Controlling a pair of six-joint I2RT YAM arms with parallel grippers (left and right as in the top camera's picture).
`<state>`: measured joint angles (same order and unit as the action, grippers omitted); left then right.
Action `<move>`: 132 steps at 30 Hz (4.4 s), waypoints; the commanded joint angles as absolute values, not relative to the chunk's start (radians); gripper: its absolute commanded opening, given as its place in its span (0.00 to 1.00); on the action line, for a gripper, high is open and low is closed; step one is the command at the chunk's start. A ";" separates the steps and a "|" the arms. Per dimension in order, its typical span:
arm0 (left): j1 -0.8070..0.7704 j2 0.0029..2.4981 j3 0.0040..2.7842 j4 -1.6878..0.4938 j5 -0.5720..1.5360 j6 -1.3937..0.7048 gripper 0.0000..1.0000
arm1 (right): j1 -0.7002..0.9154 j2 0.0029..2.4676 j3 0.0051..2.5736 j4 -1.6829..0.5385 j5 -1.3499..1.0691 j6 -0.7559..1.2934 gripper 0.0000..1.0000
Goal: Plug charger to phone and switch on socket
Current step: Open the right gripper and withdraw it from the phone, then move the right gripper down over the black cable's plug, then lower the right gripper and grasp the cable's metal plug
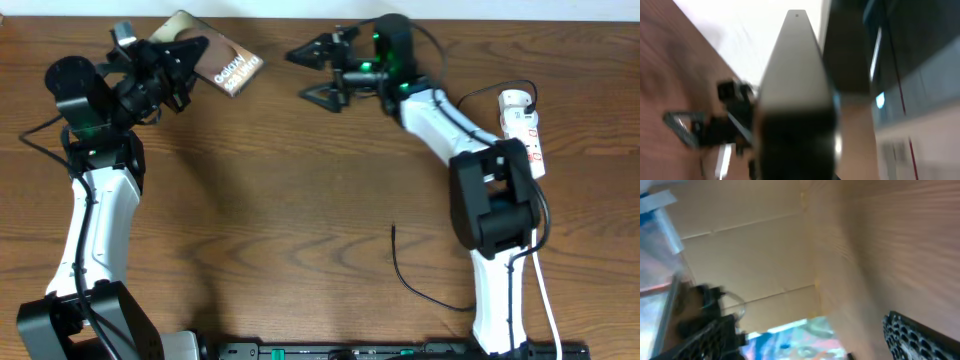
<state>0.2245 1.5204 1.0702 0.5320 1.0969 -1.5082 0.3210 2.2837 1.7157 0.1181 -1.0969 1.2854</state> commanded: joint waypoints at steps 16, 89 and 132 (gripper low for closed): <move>0.226 1.496 1.094 0.512 1.378 -1.312 0.08 | 0.194 2.115 2.104 -1.192 -0.293 0.341 0.99; 0.236 1.929 1.094 0.477 1.451 -0.941 0.07 | 0.487 2.091 1.375 -1.279 -0.135 0.546 0.97; 0.236 1.929 1.094 0.477 1.451 -0.940 0.07 | 0.554 2.090 1.318 -1.158 -0.160 0.598 0.94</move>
